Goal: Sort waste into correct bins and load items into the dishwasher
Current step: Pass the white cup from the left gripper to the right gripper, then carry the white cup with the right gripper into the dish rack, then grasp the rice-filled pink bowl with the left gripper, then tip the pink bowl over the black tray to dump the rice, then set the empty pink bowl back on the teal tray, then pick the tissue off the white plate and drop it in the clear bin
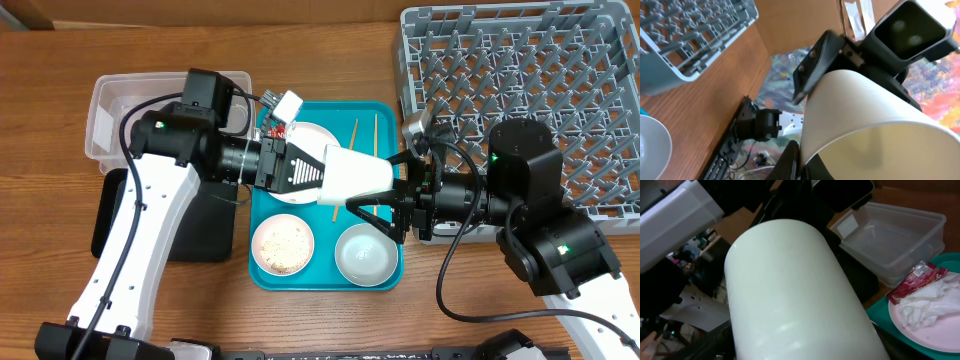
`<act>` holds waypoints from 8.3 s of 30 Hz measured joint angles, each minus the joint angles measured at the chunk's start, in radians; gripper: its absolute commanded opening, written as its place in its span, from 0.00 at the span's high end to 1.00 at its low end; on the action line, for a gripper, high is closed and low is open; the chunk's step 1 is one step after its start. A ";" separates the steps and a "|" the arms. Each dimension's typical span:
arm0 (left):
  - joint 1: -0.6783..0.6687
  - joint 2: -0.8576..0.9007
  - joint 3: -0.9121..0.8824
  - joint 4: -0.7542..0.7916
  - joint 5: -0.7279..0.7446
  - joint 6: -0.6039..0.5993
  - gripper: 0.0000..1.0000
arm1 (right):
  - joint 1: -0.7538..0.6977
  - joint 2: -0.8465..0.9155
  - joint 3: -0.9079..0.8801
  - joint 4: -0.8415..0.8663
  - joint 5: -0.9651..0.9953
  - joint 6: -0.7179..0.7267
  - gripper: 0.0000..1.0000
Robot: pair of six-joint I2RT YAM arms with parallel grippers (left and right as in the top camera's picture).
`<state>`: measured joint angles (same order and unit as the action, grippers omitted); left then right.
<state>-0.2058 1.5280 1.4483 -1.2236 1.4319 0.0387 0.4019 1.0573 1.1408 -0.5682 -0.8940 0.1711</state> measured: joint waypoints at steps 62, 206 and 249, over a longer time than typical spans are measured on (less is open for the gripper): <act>-0.397 0.004 -0.287 0.177 -1.328 -0.504 0.53 | -0.270 0.079 0.195 -0.597 0.698 0.277 0.00; -0.296 0.087 -0.230 0.459 -1.578 -0.455 0.23 | -0.270 0.066 0.195 -0.621 0.684 0.272 0.00; 0.056 0.306 0.191 0.162 -1.481 -0.304 0.49 | -0.270 0.066 0.195 -0.621 0.684 0.273 0.00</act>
<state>-0.1493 1.8339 1.6390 -1.0618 -0.0486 -0.2649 0.1314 1.1233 1.3361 -1.1896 -0.2100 0.4442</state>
